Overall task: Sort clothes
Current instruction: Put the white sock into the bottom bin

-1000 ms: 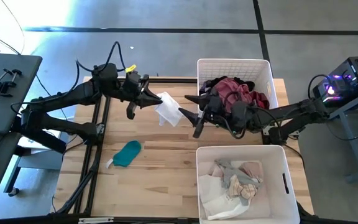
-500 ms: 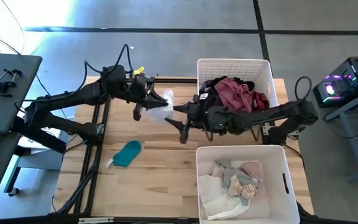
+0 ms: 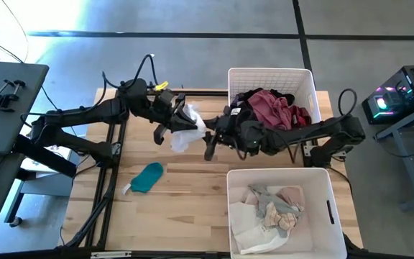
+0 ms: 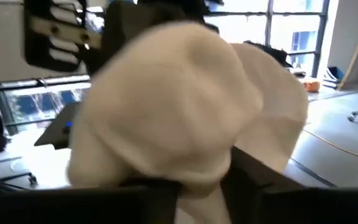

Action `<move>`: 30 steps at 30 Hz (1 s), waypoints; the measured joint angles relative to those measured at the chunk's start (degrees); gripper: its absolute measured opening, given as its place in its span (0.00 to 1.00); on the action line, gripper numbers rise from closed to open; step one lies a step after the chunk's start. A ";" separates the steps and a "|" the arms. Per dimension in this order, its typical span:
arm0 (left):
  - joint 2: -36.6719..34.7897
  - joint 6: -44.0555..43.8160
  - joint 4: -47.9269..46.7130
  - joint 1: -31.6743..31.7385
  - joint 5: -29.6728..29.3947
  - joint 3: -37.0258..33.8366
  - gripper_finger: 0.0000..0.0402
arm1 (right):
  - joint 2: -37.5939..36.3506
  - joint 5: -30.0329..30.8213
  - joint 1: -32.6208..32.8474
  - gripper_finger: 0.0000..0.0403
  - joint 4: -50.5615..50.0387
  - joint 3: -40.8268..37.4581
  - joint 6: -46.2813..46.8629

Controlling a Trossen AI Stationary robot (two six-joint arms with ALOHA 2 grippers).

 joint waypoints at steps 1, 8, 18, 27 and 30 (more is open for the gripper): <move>0.00 -0.04 -0.02 0.00 0.00 0.00 0.00 | -0.12 -0.46 0.05 0.18 0.60 0.00 -0.24; -0.41 -1.13 0.26 1.91 1.01 0.00 0.06 | -3.19 -0.01 1.68 0.05 0.84 -0.03 -0.25; -2.21 -1.13 -1.66 5.88 3.54 0.00 0.33 | -17.48 -0.58 13.57 0.01 -20.00 0.04 10.91; -2.27 -1.07 -2.99 6.93 3.52 0.00 0.38 | -26.16 -3.84 29.56 0.01 -47.43 0.07 60.51; -2.27 -1.05 -3.20 6.93 3.30 0.00 0.38 | -23.95 -12.09 32.37 0.01 -57.36 0.07 77.18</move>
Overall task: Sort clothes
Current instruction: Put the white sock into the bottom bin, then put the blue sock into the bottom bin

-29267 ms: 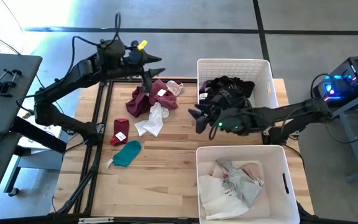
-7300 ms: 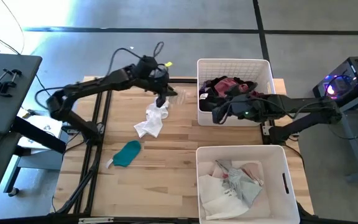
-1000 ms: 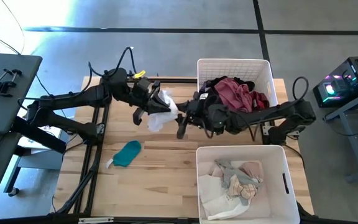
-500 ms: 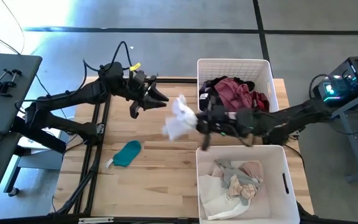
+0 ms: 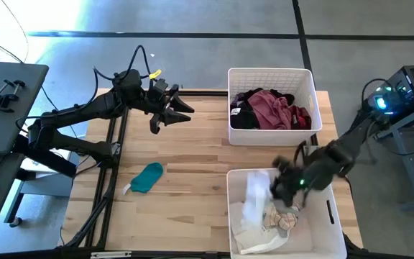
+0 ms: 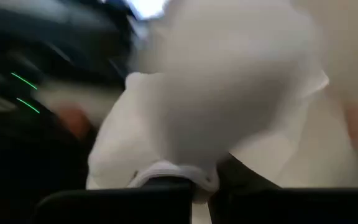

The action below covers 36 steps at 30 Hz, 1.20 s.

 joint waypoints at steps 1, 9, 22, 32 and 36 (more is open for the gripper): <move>0.00 0.00 -0.14 0.01 0.00 0.00 0.38 | 1.31 -4.46 0.70 0.01 -2.74 -0.02 3.62; 0.00 0.02 -0.34 0.04 -0.19 0.00 0.38 | 14.09 -25.71 6.44 0.01 -18.36 -0.11 8.75; 0.00 0.61 0.02 0.04 -0.83 0.00 0.38 | 29.40 -32.49 -0.24 0.31 -30.34 -0.11 12.73; 0.00 0.00 -0.52 -0.70 -0.83 0.00 0.38 | 17.40 -34.67 0.15 0.45 -29.84 -0.11 25.26; 0.00 0.00 -0.90 -1.41 -0.85 0.00 0.38 | 13.38 -34.14 1.41 0.45 -31.37 -0.09 32.89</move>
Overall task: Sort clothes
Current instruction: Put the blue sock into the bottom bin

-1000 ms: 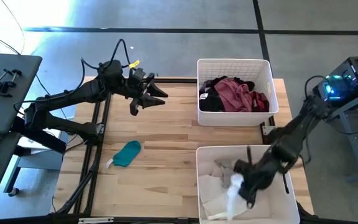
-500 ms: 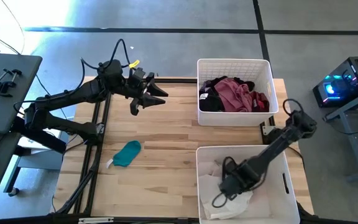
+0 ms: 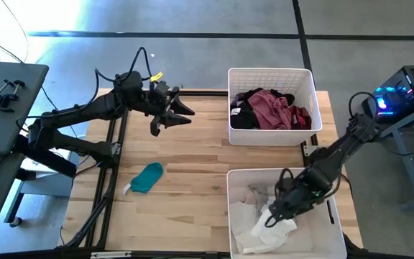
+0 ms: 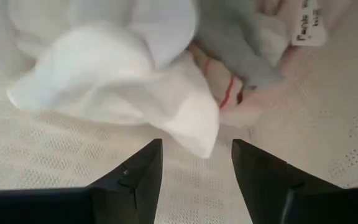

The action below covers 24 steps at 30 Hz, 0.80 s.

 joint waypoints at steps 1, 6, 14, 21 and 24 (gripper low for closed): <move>0.00 0.02 -0.18 -0.12 0.00 0.00 0.38 | -0.35 1.29 0.19 0.45 -0.13 0.00 1.31; 0.00 1.83 -2.76 -0.21 0.02 0.00 0.38 | -0.03 10.81 0.48 0.45 8.57 -0.02 -2.30; 0.00 4.38 -4.40 -0.16 -0.15 0.00 0.38 | 5.13 11.63 -2.32 0.39 11.57 -2.01 -2.27; -0.02 4.61 -4.47 -0.16 -0.20 0.00 0.38 | 5.30 9.97 -4.78 0.34 29.35 -18.17 -0.82; -0.02 4.61 -5.79 -0.16 -0.20 0.00 0.38 | 5.06 10.40 -6.19 0.34 30.88 -23.28 2.08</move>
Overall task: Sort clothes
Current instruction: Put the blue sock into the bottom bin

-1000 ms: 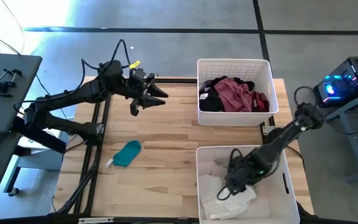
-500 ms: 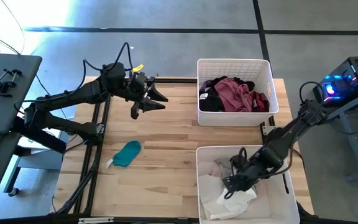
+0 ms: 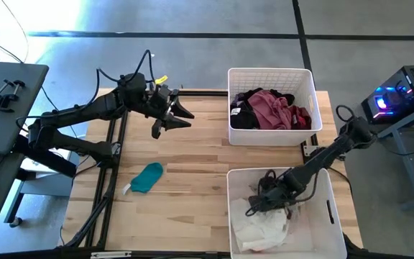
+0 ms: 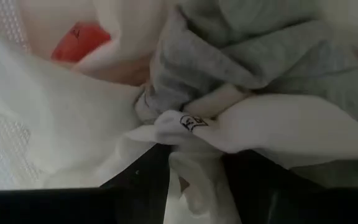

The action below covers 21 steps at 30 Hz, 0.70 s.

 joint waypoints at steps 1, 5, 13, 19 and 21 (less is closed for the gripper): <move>0.00 -0.01 -0.58 0.00 0.00 0.00 0.38 | -0.06 0.20 -0.46 0.34 0.26 -1.19 -0.23; -1.07 0.01 -4.72 0.00 -0.02 -0.04 0.38 | -0.90 -3.11 -3.03 0.34 -1.29 -2.81 -7.59; -7.18 2.92 -29.20 -0.29 -3.78 0.00 0.38 | -6.36 2.95 -2.41 0.34 -23.18 13.98 -8.89; -7.12 -0.41 -50.75 -2.10 -16.15 -4.27 0.38 | -7.45 15.48 -0.71 0.34 -32.81 27.24 -13.00; -7.06 -4.90 -52.63 -2.47 -16.46 -8.66 0.38 | -7.41 22.23 -0.51 0.34 -33.13 30.36 -16.18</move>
